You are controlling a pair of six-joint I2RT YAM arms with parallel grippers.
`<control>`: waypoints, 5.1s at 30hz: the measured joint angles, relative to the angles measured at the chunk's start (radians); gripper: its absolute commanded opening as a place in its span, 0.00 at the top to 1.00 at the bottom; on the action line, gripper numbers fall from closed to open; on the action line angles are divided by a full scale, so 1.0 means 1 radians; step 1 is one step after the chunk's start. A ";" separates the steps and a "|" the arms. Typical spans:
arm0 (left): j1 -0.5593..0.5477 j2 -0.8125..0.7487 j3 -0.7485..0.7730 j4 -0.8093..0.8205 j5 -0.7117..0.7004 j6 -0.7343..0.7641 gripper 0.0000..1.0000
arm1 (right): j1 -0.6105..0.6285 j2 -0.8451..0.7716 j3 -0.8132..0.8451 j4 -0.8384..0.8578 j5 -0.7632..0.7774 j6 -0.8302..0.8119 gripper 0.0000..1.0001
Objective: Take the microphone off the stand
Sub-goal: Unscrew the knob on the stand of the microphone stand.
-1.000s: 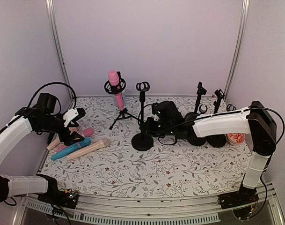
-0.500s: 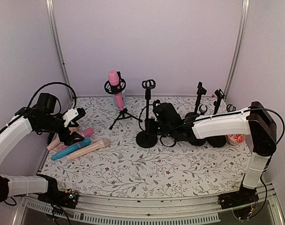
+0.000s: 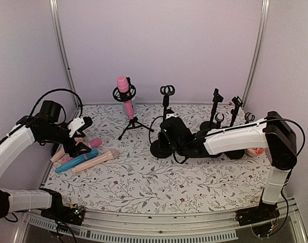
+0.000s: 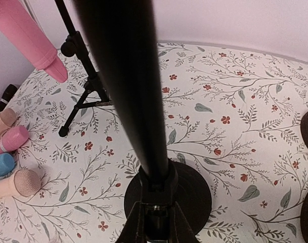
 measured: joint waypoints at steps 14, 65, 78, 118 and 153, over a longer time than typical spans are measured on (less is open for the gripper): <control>0.000 0.000 0.000 -0.005 0.007 0.003 0.14 | 0.049 0.080 0.068 -0.034 0.284 -0.293 1.00; 0.000 0.001 0.000 -0.022 0.011 0.010 0.15 | -0.172 -0.357 -0.189 -0.054 -0.603 -0.081 0.44; 0.000 0.000 -0.011 -0.023 0.010 0.015 0.15 | -0.345 -0.163 -0.276 0.285 -1.167 0.457 0.41; 0.000 0.012 -0.017 -0.024 0.011 0.019 0.17 | -0.408 0.084 -0.169 0.592 -1.342 0.786 0.93; 0.000 0.007 -0.026 -0.025 0.025 0.025 0.17 | -0.217 -0.059 -0.018 -0.023 -0.606 0.073 0.87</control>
